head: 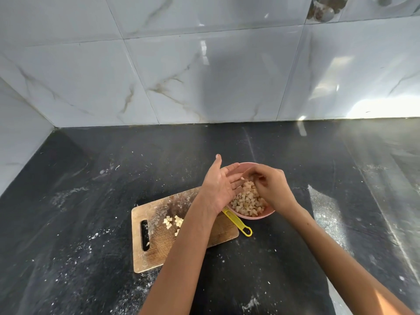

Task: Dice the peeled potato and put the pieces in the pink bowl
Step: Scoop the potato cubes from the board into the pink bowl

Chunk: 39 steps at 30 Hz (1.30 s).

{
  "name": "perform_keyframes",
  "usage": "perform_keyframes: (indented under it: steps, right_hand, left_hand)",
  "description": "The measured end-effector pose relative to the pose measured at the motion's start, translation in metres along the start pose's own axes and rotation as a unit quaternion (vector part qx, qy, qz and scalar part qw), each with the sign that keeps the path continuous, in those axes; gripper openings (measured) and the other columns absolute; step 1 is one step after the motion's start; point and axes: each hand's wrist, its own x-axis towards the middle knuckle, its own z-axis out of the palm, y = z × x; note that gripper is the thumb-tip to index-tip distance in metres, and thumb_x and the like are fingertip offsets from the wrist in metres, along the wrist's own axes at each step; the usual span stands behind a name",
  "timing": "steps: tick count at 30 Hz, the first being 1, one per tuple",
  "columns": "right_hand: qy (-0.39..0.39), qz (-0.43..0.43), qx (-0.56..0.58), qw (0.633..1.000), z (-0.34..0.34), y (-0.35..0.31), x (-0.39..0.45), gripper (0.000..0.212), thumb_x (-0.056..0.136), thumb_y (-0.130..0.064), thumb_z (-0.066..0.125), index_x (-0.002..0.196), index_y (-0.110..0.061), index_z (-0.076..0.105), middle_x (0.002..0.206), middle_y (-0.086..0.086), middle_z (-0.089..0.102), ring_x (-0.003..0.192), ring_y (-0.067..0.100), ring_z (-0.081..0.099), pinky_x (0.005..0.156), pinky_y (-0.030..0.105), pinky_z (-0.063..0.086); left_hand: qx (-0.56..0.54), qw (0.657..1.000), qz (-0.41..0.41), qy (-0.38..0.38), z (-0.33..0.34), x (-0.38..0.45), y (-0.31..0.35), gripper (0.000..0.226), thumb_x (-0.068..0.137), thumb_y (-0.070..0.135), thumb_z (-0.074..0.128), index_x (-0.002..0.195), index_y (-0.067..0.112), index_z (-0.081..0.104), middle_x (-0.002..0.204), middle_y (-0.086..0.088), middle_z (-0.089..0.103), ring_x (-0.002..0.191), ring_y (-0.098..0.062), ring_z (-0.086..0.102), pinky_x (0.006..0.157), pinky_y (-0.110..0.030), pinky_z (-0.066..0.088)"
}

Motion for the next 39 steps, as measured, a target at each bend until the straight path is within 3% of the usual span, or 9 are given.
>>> perform_keyframes:
  steps: [7, 11, 15, 17, 20, 26, 28, 32, 39]
  right_hand:
    - [-0.056, 0.090, 0.072, 0.992, 0.008, -0.007, 0.003, 0.013, 0.093, -0.008, 0.056, 0.103, -0.015, 0.058, 0.097, -0.010, 0.065, 0.092, 0.002, 0.059, 0.083, 0.014, 0.044]
    - [-0.010, 0.162, 0.130, 0.978, -0.001, -0.002, 0.004, 0.016, 0.095, -0.003, 0.050, 0.098, -0.014, 0.061, 0.085, -0.017, 0.066, 0.085, -0.005, 0.061, 0.078, 0.011, 0.046]
    - [0.011, 0.311, 0.547, 0.777, -0.010, -0.013, 0.007, 0.036, 0.104, -0.032, 0.033, 0.114, -0.006, 0.056, 0.107, 0.014, 0.071, 0.105, 0.024, 0.065, 0.091, 0.032, 0.050]
    - [0.015, 0.334, 0.618, 0.712, -0.012, -0.015, 0.008, 0.057, 0.100, -0.052, 0.028, 0.120, -0.004, 0.052, 0.115, 0.017, 0.067, 0.110, 0.027, 0.063, 0.096, 0.038, 0.047]
    - [0.007, 0.350, 0.657, 0.668, -0.010, -0.015, 0.006, 0.077, 0.091, -0.069, 0.020, 0.126, -0.008, 0.050, 0.121, 0.015, 0.065, 0.118, 0.027, 0.059, 0.105, 0.043, 0.040]
    - [0.014, 0.357, 0.636, 0.684, -0.013, -0.018, -0.006, 0.081, 0.087, -0.074, 0.022, 0.131, -0.011, 0.048, 0.127, 0.011, 0.061, 0.120, 0.026, 0.055, 0.108, 0.044, 0.038]
    - [0.005, 0.360, 0.567, 0.741, -0.013, -0.023, -0.009, 0.065, 0.095, -0.063, 0.025, 0.123, -0.012, 0.054, 0.122, 0.007, 0.063, 0.118, 0.021, 0.057, 0.105, 0.038, 0.040]
    - [0.017, 0.233, 0.111, 0.966, -0.008, -0.022, -0.013, 0.024, 0.099, -0.012, 0.043, 0.107, -0.014, 0.066, 0.101, -0.005, 0.067, 0.097, 0.007, 0.060, 0.081, 0.010, 0.042]
    - [0.084, 0.146, 0.018, 0.986, 0.000, -0.031, -0.023, 0.013, 0.082, -0.003, 0.069, 0.086, -0.016, 0.070, 0.078, -0.015, 0.062, 0.074, -0.002, 0.058, 0.073, 0.006, 0.043]
  left_hand:
    - [-0.016, 0.998, 0.018, -0.057, 0.006, -0.012, 0.004, 0.082, 0.096, 0.063, 0.027, 0.153, 0.013, -0.003, 0.149, -0.026, 0.034, 0.127, -0.038, 0.049, 0.111, -0.050, 0.033]
    - [0.099, 0.992, 0.072, -0.011, 0.004, -0.023, 0.004, 0.063, 0.100, 0.055, 0.032, 0.150, 0.018, 0.022, 0.138, -0.019, 0.052, 0.109, -0.025, 0.064, 0.103, -0.040, 0.043]
    - [0.364, 0.909, 0.199, 0.024, 0.010, -0.036, -0.009, 0.038, 0.103, 0.046, 0.028, 0.120, 0.033, 0.061, 0.124, 0.010, 0.062, 0.117, -0.010, 0.054, 0.095, -0.028, 0.045]
    - [0.447, 0.859, 0.247, -0.033, 0.014, -0.035, -0.026, 0.046, 0.105, 0.044, 0.024, 0.146, 0.028, 0.038, 0.153, 0.010, 0.032, 0.142, -0.007, 0.025, 0.119, -0.034, 0.019]
    - [0.574, 0.763, 0.276, -0.113, 0.023, -0.036, -0.055, 0.052, 0.104, 0.044, 0.012, 0.153, 0.027, 0.008, 0.159, 0.013, -0.003, 0.141, 0.004, -0.016, 0.116, -0.028, -0.013]
    - [0.694, 0.660, 0.284, -0.038, 0.013, -0.017, -0.065, 0.091, 0.079, 0.071, -0.014, 0.154, 0.022, 0.004, 0.160, 0.009, -0.005, 0.142, 0.000, -0.021, 0.114, -0.035, -0.022]
    - [0.679, 0.682, 0.272, -0.021, 0.009, -0.016, -0.061, 0.075, 0.092, 0.062, 0.001, 0.154, 0.020, 0.009, 0.161, 0.007, 0.001, 0.144, -0.001, -0.015, 0.116, -0.036, -0.021]
    - [0.516, 0.796, 0.315, 0.033, 0.004, -0.019, -0.055, 0.048, 0.105, 0.039, 0.029, 0.150, 0.023, 0.029, 0.153, 0.006, 0.034, 0.137, 0.001, 0.024, 0.112, -0.013, 0.018]
    - [0.430, 0.825, 0.353, 0.104, -0.002, -0.011, -0.051, 0.042, 0.100, 0.022, 0.050, 0.141, 0.018, 0.044, 0.134, 0.001, 0.057, 0.124, -0.009, 0.052, 0.104, -0.024, 0.044]
